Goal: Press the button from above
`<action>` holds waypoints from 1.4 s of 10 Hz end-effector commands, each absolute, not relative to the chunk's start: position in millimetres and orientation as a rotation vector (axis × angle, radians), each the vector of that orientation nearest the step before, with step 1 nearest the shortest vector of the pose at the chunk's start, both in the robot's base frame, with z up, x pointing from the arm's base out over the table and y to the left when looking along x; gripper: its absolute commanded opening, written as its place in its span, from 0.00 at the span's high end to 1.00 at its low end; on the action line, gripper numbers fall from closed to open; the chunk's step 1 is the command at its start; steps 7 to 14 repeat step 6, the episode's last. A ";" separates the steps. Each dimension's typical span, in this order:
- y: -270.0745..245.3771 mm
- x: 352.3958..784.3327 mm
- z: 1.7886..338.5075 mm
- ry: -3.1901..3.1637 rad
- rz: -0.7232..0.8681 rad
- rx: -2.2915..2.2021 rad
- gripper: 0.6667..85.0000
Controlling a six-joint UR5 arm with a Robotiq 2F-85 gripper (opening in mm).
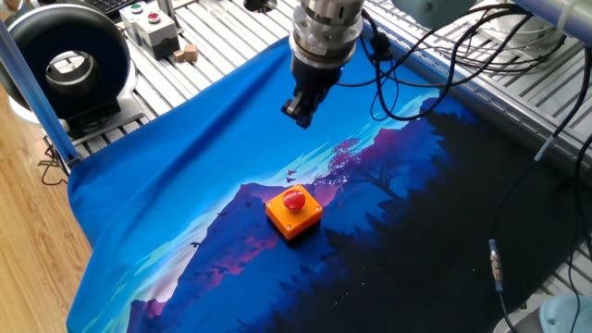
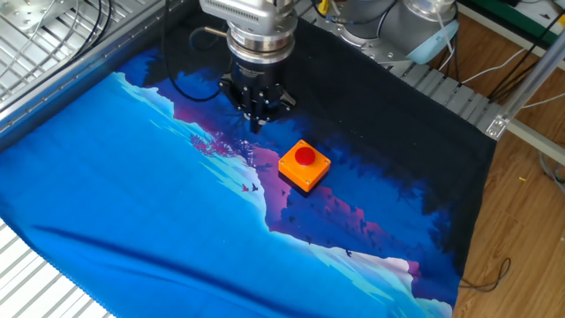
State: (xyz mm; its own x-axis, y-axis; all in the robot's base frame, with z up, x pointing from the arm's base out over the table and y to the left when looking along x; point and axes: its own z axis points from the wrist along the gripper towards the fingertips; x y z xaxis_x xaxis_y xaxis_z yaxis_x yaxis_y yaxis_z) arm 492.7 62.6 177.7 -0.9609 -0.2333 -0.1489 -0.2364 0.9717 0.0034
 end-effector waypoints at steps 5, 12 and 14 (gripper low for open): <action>66.1 495.7 180.8 2.975 0.073 -0.333 1.00; 68.7 496.2 181.5 2.972 0.089 -0.331 1.00; 68.7 496.2 181.5 2.972 0.089 -0.331 1.00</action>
